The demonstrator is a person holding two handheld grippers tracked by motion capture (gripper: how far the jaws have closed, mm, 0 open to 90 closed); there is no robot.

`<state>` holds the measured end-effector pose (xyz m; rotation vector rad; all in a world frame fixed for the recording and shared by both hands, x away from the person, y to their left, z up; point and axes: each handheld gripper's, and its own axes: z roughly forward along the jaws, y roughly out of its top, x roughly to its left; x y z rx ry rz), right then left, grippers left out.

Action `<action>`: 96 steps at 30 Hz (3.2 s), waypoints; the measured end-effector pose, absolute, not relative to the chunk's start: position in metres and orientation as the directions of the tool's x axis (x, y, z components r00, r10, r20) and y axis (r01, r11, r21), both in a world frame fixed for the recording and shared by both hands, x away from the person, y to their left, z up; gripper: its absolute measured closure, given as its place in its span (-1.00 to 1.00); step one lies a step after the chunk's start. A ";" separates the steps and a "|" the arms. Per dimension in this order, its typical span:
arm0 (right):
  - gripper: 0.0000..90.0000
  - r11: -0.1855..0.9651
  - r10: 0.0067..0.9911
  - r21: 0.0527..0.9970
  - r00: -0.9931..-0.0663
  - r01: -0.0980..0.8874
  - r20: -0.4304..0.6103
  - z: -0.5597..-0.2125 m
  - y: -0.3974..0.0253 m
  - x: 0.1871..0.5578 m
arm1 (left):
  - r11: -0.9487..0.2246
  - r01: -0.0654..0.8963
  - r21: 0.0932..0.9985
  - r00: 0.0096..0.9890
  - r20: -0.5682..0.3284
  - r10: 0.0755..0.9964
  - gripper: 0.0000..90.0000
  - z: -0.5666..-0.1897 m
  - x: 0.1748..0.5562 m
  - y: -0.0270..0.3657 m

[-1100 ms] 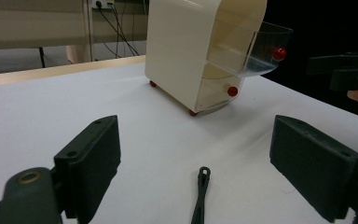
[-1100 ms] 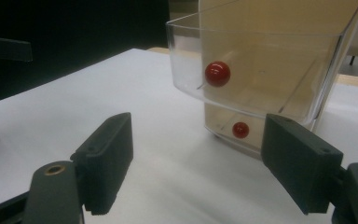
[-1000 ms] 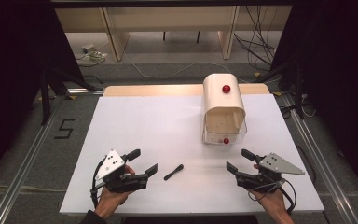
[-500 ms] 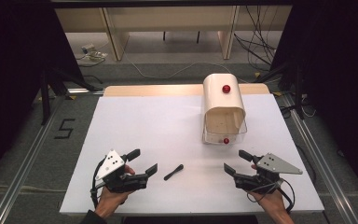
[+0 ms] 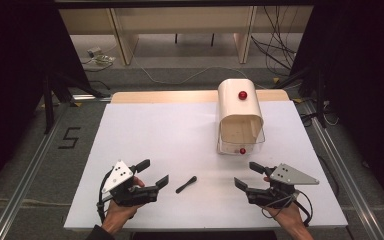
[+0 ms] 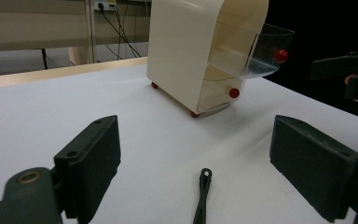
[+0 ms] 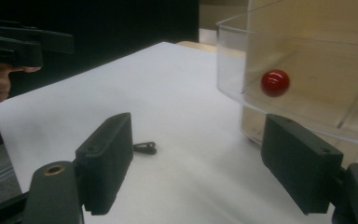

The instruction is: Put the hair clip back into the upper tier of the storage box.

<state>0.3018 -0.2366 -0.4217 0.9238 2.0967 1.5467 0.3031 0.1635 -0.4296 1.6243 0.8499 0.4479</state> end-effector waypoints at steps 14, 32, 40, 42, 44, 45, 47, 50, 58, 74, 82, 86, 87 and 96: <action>-0.40 0.344 0.583 0.903 -0.813 0.257 0.009 -0.412 -0.198 0.314 | -0.036 0.285 0.958 0.652 -0.167 0.739 -0.65 -0.430 0.303 0.165; -0.38 0.673 0.373 0.708 -0.925 0.213 -0.076 -0.424 -0.116 0.346 | -0.016 0.284 0.959 0.641 -0.177 0.746 -0.65 -0.429 0.304 0.167; -0.35 0.733 0.332 0.647 -0.940 0.208 -0.074 -0.434 -0.094 0.364 | -0.011 0.276 0.961 0.638 -0.175 0.750 -0.65 -0.429 0.303 0.168; -0.35 0.746 0.323 0.632 -0.943 0.207 -0.072 -0.437 -0.090 0.368 | -0.011 0.274 0.962 0.637 -0.173 0.751 -0.65 -0.429 0.303 0.168; -0.35 0.754 0.321 0.623 -0.944 0.206 -0.077 -0.440 -0.085 0.370 | -0.009 0.274 0.962 0.637 -0.175 0.751 -0.65 -0.429 0.303 0.168; -0.35 0.759 0.315 0.617 -0.946 0.206 -0.072 -0.441 -0.084 0.371 | -0.010 0.275 0.961 0.637 -0.174 0.751 -0.65 -0.429 0.303 0.168; -0.35 0.773 0.301 0.600 -0.951 0.204 -0.065 -0.442 -0.081 0.373 | -0.008 0.273 0.962 0.635 -0.174 0.753 -0.65 -0.429 0.303 0.168; -0.35 0.791 0.292 0.575 -0.955 0.208 -0.056 -0.444 -0.077 0.378 | -0.009 0.274 0.962 0.634 -0.174 0.754 -0.65 -0.429 0.303 0.168; -0.32 0.828 0.274 0.522 -0.960 0.205 -0.058 -0.446 -0.067 0.387 | 0.002 0.271 0.963 0.628 -0.179 0.757 -0.65 -0.429 0.302 0.168; -0.23 0.880 0.243 0.436 -0.968 0.191 -0.066 -0.451 -0.057 0.402 | 0.005 0.267 0.964 0.619 -0.176 0.766 -0.65 -0.428 0.303 0.171; -0.17 0.890 0.227 0.418 -0.972 0.182 -0.061 -0.452 -0.055 0.404 | 0.002 0.267 0.964 0.621 -0.174 0.764 -0.65 -0.429 0.303 0.171; -0.14 0.897 0.227 0.402 -0.972 0.183 -0.064 -0.454 -0.053 0.405 | 0.001 0.266 0.964 0.622 -0.173 0.764 -0.65 -0.428 0.303 0.171; -0.14 0.896 0.227 0.405 -0.972 0.184 -0.060 -0.454 -0.053 0.406 | 0.002 0.266 0.964 0.622 -0.173 0.764 -0.65 -0.429 0.303 0.171; -0.01 0.905 0.217 0.384 -0.975 0.184 -0.045 -0.457 -0.052 0.407 | 0.007 0.267 0.964 0.620 -0.177 0.765 -0.65 -0.429 0.303 0.171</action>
